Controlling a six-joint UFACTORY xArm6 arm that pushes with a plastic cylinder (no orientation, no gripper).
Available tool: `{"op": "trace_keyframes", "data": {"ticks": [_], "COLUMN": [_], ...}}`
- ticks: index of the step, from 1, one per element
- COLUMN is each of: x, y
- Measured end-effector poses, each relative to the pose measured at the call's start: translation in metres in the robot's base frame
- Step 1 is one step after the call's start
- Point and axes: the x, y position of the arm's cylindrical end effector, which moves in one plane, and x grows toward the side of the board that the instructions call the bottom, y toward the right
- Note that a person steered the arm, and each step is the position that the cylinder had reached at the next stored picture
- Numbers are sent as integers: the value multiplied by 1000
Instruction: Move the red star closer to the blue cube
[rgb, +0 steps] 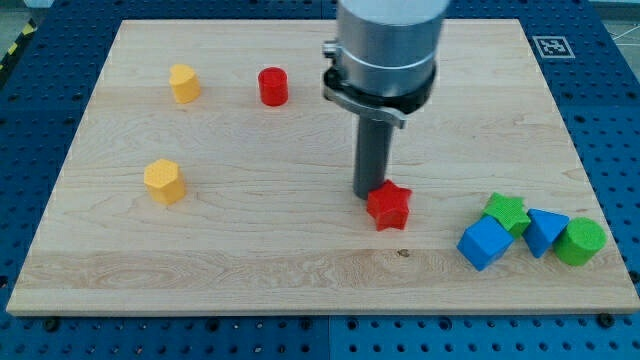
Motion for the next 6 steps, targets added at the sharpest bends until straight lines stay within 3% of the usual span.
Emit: {"op": "trace_keyframes", "data": {"ticks": [3, 4, 6], "x": [19, -6, 1], "y": [69, 50, -7]}}
